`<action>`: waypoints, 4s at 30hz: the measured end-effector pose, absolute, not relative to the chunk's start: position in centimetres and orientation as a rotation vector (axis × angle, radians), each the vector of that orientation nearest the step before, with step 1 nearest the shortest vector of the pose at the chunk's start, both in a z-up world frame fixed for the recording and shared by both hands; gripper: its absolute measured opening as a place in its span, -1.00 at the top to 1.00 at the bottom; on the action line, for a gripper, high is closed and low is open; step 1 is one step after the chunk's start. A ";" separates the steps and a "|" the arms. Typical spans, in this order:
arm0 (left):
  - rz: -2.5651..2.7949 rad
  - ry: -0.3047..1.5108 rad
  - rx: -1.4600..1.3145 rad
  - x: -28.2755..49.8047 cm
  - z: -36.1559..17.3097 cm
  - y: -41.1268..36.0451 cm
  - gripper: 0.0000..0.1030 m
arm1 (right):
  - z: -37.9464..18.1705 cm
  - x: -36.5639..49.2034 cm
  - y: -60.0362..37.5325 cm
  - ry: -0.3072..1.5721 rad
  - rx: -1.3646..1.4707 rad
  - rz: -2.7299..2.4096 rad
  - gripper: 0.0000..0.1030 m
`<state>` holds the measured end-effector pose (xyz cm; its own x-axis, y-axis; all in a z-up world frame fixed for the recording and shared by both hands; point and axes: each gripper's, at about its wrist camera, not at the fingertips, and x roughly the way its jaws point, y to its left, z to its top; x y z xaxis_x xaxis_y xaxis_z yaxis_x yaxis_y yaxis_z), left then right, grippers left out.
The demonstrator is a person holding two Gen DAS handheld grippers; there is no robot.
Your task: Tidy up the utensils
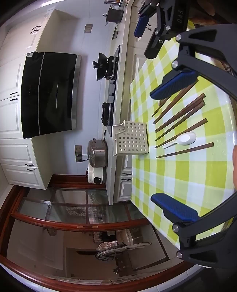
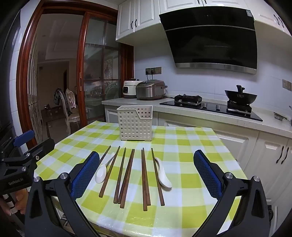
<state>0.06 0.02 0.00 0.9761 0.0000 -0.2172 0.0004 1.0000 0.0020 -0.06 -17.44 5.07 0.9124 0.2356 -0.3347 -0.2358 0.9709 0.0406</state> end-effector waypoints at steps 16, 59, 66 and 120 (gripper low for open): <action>-0.005 0.222 0.010 0.3 -0.2 -0.8 -0.92 | 5.1 -0.1 -17.5 0.333 0.006 0.246 -0.88; -0.008 0.223 0.002 -0.1 0.1 0.1 -0.92 | 5.9 -0.8 -17.8 0.308 0.014 0.249 -0.88; -0.009 0.223 0.001 -0.1 0.1 0.1 -0.92 | 6.0 -0.9 -17.8 0.307 0.015 0.247 -0.88; 0.030 0.720 -0.072 12.2 -7.0 3.2 -0.92 | -2.3 14.1 -21.0 0.792 0.081 0.226 -0.88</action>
<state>12.19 3.21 -7.03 0.7513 0.0030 -0.6599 -0.0526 0.9971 -0.0554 14.14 -20.99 -2.27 0.6795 0.2317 -0.6961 -0.1713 0.9727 0.1566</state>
